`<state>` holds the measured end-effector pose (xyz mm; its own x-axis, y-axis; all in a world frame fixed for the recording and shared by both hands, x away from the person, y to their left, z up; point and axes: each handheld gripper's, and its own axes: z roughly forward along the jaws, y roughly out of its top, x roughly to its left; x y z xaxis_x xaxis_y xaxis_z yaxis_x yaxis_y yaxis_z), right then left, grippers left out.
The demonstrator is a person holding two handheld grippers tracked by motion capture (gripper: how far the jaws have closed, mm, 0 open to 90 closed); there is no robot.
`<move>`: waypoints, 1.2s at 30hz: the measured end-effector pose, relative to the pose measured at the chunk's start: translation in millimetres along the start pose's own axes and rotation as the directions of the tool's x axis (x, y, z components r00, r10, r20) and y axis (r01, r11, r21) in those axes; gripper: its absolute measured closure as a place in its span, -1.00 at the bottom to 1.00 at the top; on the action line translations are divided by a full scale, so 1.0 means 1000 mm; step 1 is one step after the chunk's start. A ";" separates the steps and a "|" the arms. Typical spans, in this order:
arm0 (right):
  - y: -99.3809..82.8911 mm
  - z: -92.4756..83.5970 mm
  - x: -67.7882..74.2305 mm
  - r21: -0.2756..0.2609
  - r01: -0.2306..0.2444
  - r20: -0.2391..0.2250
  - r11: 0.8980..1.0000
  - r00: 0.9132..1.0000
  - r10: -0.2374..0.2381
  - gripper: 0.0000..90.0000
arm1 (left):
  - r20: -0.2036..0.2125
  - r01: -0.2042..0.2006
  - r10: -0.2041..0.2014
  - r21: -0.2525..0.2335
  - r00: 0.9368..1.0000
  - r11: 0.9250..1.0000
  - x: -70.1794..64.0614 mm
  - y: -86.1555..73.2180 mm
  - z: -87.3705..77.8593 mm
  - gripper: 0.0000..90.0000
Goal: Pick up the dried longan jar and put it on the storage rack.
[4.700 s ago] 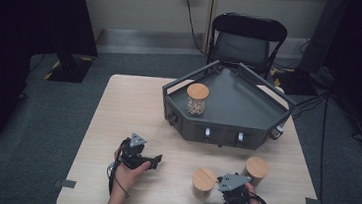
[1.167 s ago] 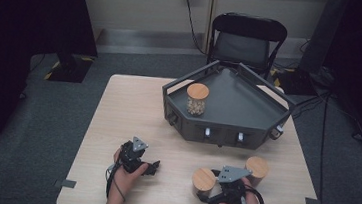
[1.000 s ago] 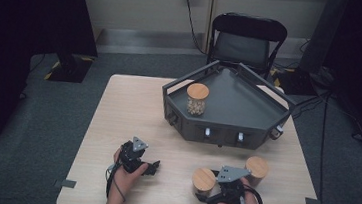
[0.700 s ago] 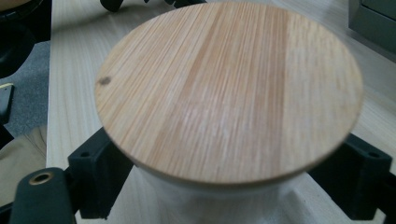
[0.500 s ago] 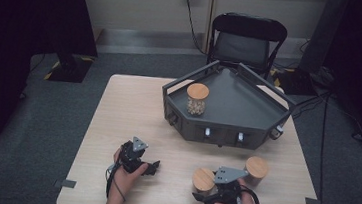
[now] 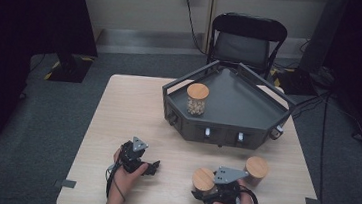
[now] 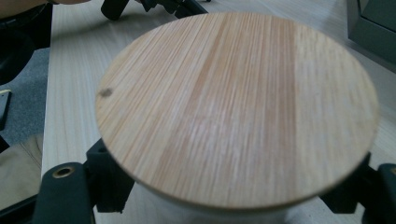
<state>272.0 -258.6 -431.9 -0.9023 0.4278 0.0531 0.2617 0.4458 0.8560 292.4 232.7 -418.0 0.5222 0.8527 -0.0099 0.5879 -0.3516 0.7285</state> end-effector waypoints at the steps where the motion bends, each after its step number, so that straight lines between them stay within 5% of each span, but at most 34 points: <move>1: 0.000 0.000 0.000 0.000 0.001 0.002 1.000 1.000 -0.001 -0.48 | 0.000 0.000 0.000 0.000 1.000 1.000 0.000 0.000 0.000 -1.00; 18: 0.000 -0.002 0.002 -0.017 0.023 0.004 1.000 1.000 -0.023 -0.43 | 0.000 0.000 0.000 0.000 1.000 1.000 0.000 0.000 0.000 -1.00; 36: 0.021 -0.018 0.003 -0.006 0.068 0.005 0.998 0.998 -0.068 -0.43 | 0.000 0.000 0.000 0.000 1.000 1.000 0.000 0.000 0.000 -1.00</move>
<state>268.5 -262.5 -404.2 -0.9162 0.4007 -0.0082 0.1977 0.4695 0.8605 292.5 232.7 -418.0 0.5224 0.8527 -0.0097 0.5878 -0.3518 0.7285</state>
